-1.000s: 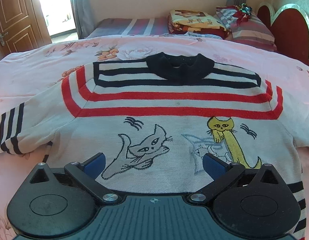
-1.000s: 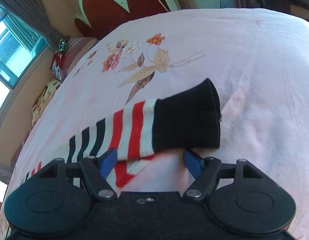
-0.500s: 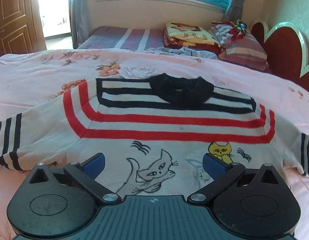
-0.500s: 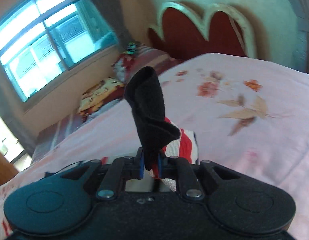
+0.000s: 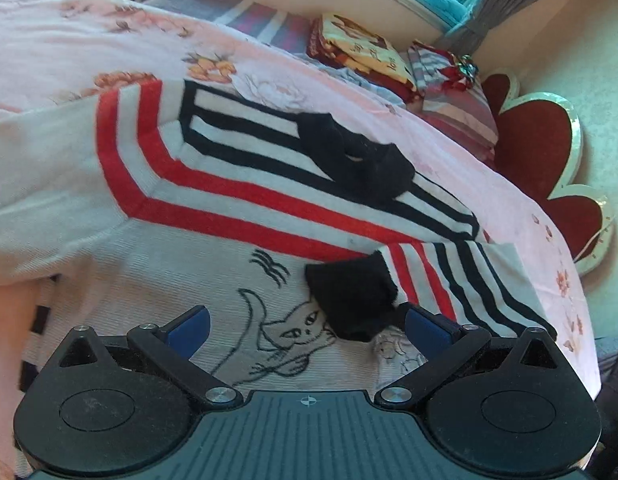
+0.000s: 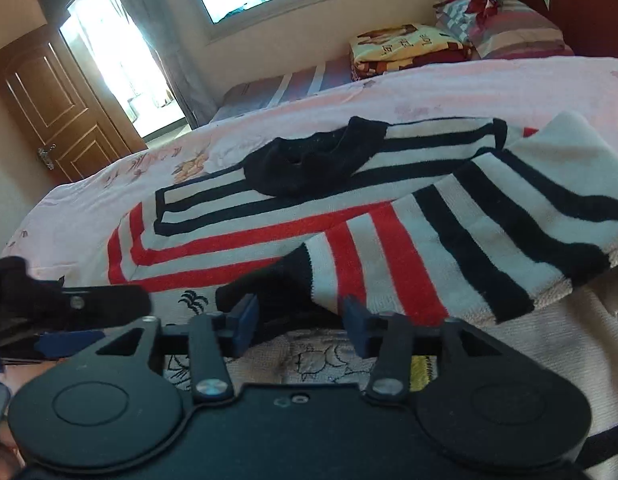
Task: Fold small clothes
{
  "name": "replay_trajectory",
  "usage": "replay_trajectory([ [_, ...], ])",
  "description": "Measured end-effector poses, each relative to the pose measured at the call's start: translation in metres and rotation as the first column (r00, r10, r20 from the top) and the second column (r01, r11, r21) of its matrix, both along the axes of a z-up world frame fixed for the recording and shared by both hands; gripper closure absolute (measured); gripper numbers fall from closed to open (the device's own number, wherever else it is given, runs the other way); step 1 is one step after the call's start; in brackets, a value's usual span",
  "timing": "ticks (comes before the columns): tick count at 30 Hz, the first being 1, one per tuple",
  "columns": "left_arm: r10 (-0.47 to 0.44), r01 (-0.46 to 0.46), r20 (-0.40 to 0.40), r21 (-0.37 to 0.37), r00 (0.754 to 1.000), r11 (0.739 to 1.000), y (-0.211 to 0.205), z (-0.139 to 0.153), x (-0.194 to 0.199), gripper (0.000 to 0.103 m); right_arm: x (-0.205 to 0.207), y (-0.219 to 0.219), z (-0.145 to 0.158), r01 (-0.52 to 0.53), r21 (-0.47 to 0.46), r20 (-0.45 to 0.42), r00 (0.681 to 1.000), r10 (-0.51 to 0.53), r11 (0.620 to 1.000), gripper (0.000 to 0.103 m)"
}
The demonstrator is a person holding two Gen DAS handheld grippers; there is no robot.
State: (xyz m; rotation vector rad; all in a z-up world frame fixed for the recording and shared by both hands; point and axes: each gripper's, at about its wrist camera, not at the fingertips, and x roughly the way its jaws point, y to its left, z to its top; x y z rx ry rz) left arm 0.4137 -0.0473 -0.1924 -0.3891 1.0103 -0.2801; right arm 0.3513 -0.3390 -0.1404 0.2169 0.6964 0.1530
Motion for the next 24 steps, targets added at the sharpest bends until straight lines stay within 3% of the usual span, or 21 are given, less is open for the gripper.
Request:
replay_trajectory([
  [3,-0.022,0.021,-0.013,-0.014,1.000,1.000,-0.018,-0.016,0.008,0.000,-0.030,-0.017,0.018,0.065,-0.081,0.090,0.994,-0.058,0.995,0.039],
  [8,-0.024,0.026,0.047,-0.044,0.999,0.999,-0.040,-0.024,0.011,0.002,-0.061,-0.056,0.017,0.179,-0.207,0.122,0.980,-0.156,0.962,0.039],
  [10,-0.032,0.035,0.055,-0.048,0.998,0.998,-0.048,-0.027,0.015,0.025,-0.067,-0.073,0.013,0.229,-0.203,0.112,0.971,-0.209,0.952,0.039],
  [14,-0.031,0.037,0.079,-0.070,0.996,0.997,-0.056,-0.026,0.019,0.026,-0.067,-0.100,-0.001,0.308,-0.175,0.090,0.951,-0.296,0.935,0.039],
  [15,-0.034,0.042,0.085,-0.096,0.996,0.995,-0.056,-0.026,0.018,0.042,-0.065,-0.103,-0.004,0.319,-0.179,0.087,0.947,-0.308,0.931,0.039],
  [16,-0.041,0.050,0.076,-0.116,0.996,0.992,-0.058,-0.027,0.020,0.077,-0.063,-0.105,-0.007,0.324,-0.184,0.085,0.946,-0.314,0.928,0.039],
  [17,-0.045,0.052,0.057,-0.128,0.997,0.990,-0.059,-0.029,0.020,0.089,-0.060,-0.106,-0.010,0.327,-0.196,0.082,0.945,-0.317,0.925,0.039],
  [21,-0.004,0.019,0.095,-0.148,0.995,0.989,-0.057,-0.022,0.014,0.096,-0.047,-0.108,-0.019,0.338,-0.237,0.058,0.941,-0.334,0.911,0.039],
  [24,0.056,-0.029,0.157,-0.170,0.986,0.985,-0.033,0.000,0.014,0.097,-0.038,-0.110,-0.023,0.340,-0.253,0.043,0.939,-0.341,0.906,0.039],
])
